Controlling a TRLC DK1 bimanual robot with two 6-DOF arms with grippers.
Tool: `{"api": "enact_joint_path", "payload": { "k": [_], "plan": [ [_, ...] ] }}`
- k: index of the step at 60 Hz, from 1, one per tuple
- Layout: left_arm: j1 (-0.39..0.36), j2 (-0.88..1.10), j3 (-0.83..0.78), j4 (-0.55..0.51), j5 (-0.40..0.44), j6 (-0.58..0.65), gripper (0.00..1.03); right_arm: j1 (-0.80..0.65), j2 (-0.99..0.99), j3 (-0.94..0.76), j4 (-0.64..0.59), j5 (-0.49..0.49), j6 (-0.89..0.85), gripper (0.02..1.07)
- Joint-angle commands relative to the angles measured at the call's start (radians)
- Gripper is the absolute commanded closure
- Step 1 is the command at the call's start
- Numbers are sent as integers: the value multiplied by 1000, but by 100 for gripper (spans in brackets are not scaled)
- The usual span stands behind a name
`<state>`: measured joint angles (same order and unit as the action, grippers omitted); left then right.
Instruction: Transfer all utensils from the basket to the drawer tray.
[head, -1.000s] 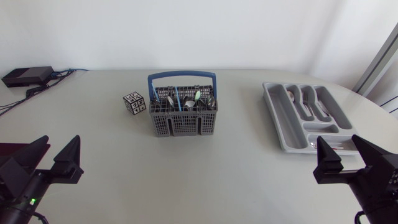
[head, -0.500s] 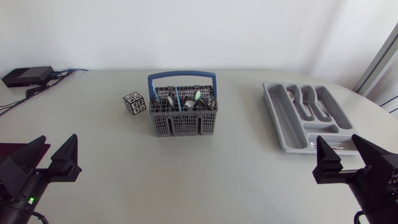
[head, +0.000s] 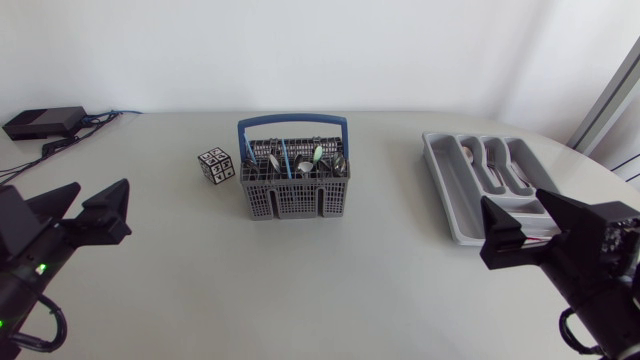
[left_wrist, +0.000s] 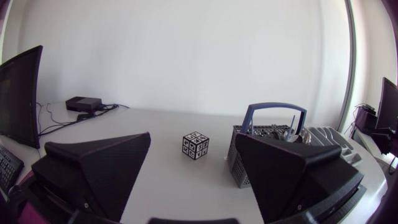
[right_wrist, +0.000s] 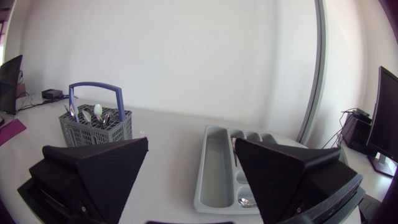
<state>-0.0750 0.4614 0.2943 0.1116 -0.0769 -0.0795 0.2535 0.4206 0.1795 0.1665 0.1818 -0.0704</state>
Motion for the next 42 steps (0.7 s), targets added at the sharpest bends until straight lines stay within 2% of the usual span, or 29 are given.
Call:
{"api": "enact_joint_path", "payload": {
  "k": [1, 4, 11, 16, 23, 29, 34, 42],
  "plan": [
    [-65, 128, 101, 7, -29, -25, 10, 26, 116, 60, 28, 13, 27, 6],
    [-98, 180, 134, -15, -46, -25, 10, 39, 181, 87, 28, 21, 29, 6],
    [-255, 390, 295, -130, -113, -23, 10, 79, 311, 143, 25, 41, 27, 7],
    [-267, 522, 399, -202, -113, -17, 10, 121, 374, 192, -28, 70, 24, 7],
    [-336, 695, 536, -268, -100, 76, 10, 164, 472, 281, -127, 84, -23, 7],
    [-374, 829, 651, -290, -81, 89, 10, 170, 532, 348, -232, -1, -128, 7],
    [-387, 902, 717, -280, -21, 86, 10, 168, 573, 383, -269, -56, -135, 7],
    [-393, 996, 784, -233, 55, 83, 11, 125, 664, 462, -317, -197, -128, 7]
  ]
}}
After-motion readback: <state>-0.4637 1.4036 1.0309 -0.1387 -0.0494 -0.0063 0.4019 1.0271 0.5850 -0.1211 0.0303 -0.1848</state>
